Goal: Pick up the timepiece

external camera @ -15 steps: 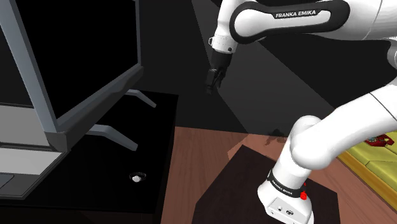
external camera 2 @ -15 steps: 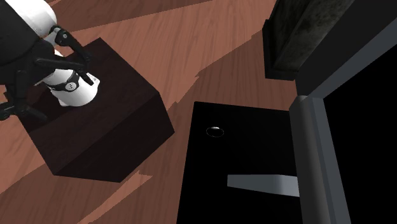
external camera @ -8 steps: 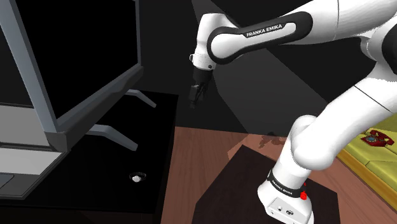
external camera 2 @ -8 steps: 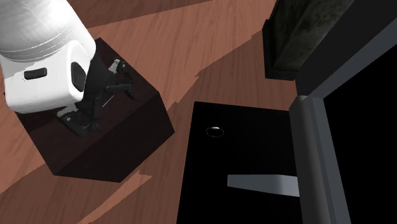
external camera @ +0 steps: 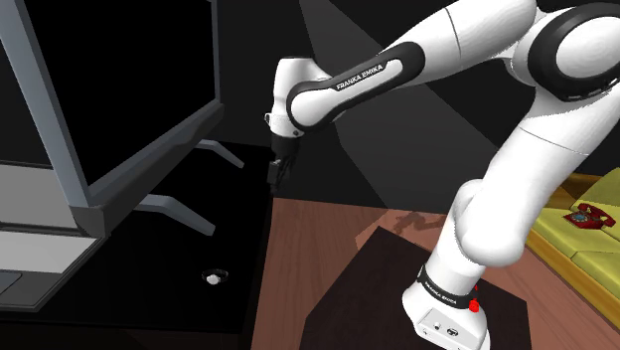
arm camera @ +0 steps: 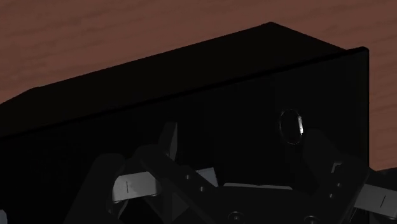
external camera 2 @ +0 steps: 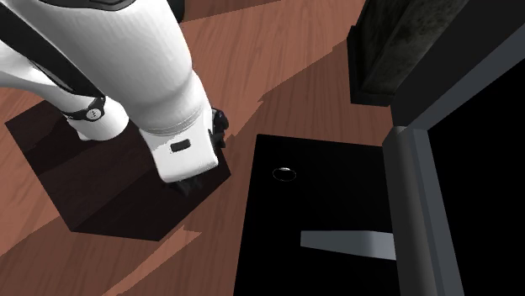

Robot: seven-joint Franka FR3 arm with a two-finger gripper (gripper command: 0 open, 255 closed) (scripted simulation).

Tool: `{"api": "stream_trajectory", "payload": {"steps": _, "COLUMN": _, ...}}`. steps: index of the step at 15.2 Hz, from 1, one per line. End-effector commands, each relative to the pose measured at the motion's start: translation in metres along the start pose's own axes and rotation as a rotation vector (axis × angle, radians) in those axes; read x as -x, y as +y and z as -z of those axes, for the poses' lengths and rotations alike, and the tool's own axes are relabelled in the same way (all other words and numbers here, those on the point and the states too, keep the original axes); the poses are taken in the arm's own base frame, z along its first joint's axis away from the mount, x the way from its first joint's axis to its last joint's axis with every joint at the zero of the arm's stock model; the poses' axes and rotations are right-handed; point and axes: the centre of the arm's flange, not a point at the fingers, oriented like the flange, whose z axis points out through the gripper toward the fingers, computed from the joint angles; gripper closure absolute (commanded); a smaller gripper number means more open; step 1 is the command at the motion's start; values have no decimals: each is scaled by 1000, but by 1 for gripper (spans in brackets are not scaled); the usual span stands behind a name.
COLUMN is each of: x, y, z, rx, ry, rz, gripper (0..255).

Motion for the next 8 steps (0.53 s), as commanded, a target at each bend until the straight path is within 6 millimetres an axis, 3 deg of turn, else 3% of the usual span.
{"api": "stream_trajectory", "payload": {"steps": 1, "x": -13, "y": -12, "z": -19, "rx": -9, "ry": -4, "rz": 27, "gripper": 0}}
{"api": "stream_trajectory", "payload": {"steps": 8, "x": -61, "y": -49, "z": -88, "rx": -41, "ry": -20, "rz": 122, "gripper": 0}}
